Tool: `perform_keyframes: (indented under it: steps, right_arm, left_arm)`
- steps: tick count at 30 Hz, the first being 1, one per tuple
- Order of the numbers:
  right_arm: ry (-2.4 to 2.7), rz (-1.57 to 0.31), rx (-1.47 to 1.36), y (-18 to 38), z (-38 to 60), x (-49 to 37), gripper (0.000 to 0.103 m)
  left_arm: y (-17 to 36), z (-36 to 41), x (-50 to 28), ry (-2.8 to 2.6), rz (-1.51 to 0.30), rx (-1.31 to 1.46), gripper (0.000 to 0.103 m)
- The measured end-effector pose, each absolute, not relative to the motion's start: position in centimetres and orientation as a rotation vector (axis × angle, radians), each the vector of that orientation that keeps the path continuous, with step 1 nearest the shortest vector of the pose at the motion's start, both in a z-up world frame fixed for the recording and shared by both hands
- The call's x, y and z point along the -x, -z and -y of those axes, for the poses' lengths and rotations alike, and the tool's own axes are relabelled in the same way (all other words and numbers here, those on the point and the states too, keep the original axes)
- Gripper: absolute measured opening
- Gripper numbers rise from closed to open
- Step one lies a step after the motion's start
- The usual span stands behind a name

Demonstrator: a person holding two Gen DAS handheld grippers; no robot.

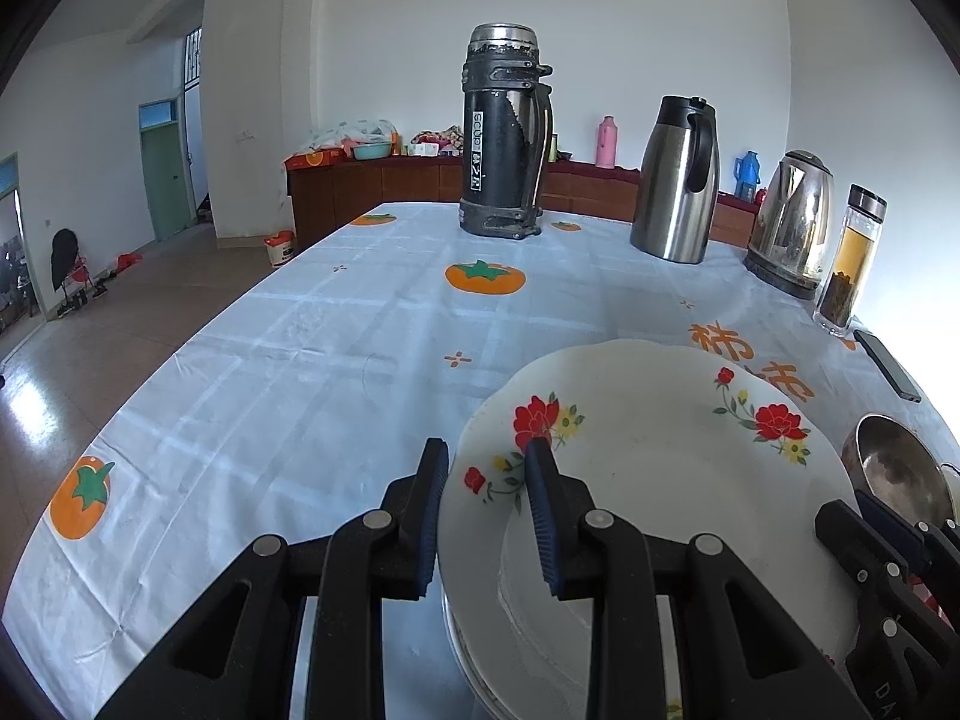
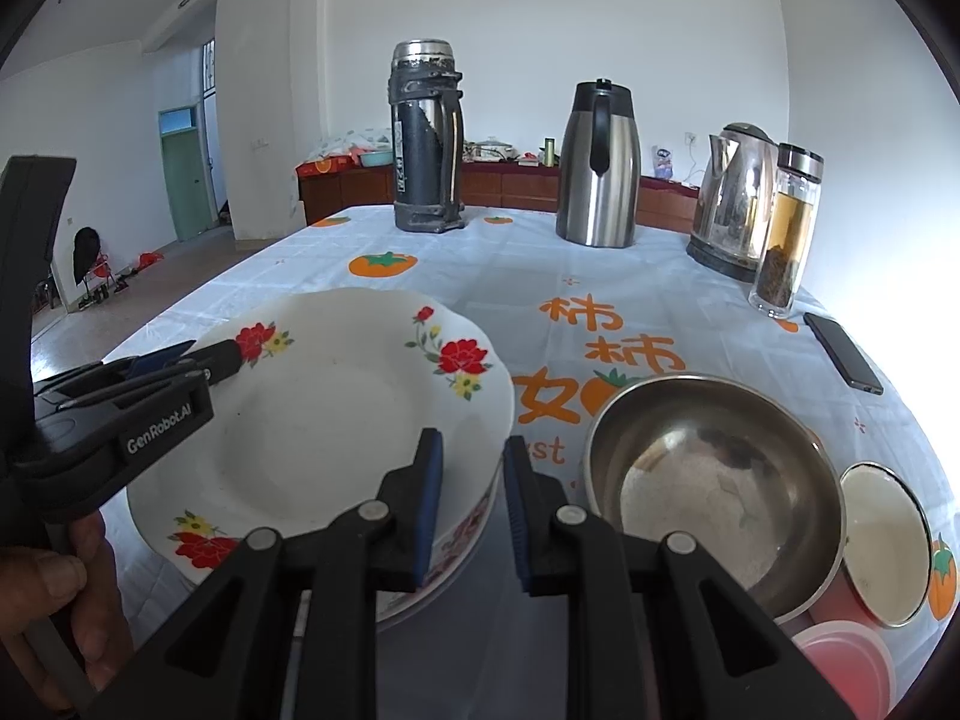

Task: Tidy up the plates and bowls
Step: 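Carry the red-flower plate with the left gripper over the stacked floral plates, then lower the red-flower plate onto the stacked floral plates with the left gripper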

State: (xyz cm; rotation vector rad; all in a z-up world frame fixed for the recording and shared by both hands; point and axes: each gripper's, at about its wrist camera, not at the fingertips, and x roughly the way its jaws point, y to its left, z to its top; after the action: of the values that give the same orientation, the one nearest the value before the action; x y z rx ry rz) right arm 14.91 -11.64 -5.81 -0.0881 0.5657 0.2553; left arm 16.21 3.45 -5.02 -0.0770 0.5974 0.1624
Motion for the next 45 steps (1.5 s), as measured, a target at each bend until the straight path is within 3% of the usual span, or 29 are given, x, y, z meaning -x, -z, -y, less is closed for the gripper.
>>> perform_keyframes:
  steps: [45]
  right_arm:
    - [-0.247,-0.650,0.177,6.9,10.6,-15.5,0.023]
  left_arm:
    - [6.5,-3.6,-16.8,-0.157,-0.693,0.054,0.030]
